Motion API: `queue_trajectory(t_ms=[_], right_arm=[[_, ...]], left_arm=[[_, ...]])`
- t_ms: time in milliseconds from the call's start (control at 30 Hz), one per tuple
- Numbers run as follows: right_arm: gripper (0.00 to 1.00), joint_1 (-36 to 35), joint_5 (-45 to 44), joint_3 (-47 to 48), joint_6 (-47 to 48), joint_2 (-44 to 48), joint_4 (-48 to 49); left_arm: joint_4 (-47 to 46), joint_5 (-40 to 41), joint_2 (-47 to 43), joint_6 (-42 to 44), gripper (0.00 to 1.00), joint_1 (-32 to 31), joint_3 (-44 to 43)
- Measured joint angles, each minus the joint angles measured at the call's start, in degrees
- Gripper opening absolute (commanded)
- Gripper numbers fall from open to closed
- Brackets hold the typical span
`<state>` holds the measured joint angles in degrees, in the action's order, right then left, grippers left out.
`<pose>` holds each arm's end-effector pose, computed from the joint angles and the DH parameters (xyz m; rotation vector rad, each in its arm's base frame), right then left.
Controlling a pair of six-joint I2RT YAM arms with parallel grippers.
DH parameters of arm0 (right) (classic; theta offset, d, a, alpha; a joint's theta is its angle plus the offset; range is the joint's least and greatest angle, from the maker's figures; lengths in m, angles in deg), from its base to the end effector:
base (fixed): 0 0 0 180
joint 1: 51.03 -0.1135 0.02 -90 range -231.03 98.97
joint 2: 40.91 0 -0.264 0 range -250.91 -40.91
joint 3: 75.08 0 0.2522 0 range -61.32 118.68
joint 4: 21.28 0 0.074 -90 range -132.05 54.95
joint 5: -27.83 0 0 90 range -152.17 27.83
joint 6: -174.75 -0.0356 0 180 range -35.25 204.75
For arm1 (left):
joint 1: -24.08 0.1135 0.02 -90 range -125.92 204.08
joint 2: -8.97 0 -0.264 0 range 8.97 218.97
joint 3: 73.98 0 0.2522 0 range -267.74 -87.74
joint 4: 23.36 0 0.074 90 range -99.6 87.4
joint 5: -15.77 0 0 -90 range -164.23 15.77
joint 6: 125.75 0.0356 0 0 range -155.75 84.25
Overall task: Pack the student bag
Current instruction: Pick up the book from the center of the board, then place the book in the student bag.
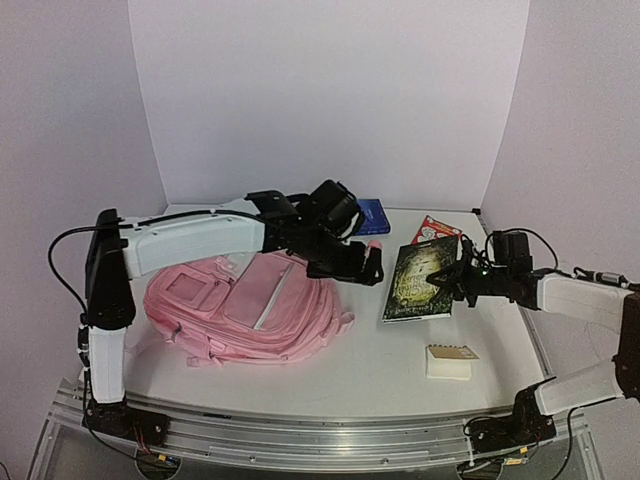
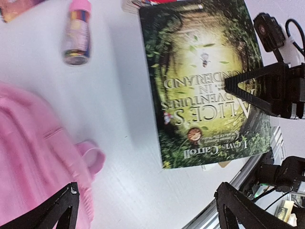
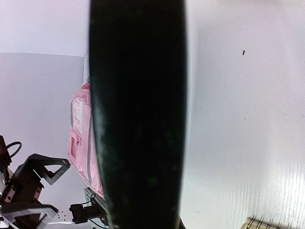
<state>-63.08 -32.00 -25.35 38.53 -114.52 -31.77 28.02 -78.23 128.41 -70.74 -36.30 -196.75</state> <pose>0.2531 0.0723 0.2055 0.3612 2.2827 1.1264 0.2325 -0.4139 0.2766 0.6019 2.5145 -0.7937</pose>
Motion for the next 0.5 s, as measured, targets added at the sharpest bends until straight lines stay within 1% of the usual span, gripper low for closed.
queue_trajectory(t_ms=[100, 200, 300, 500], right_arm=[[0.00, 0.0, 0.1, -0.7, 0.8, 3.6, -1.9], [0.00, 0.0, 0.3, -1.5, 1.2, 4.3, -3.3], [0.00, 0.0, 0.3, -2.5, 1.3, 4.3, -4.7], [0.00, 0.0, 0.2, -4.0, 1.4, 4.7, -6.0]], left_arm=[[5.5, 5.8, -7.6, 0.4, 0.99, 0.1, 3.8], [9.5, 8.7, -10.0, 0.4, 0.96, 0.5, 6.5], [12.0, 9.1, -8.9, 0.4, 0.91, 0.8, 8.9], [15.5, 8.9, -2.1, 0.5, 0.74, 0.3, 8.4]])
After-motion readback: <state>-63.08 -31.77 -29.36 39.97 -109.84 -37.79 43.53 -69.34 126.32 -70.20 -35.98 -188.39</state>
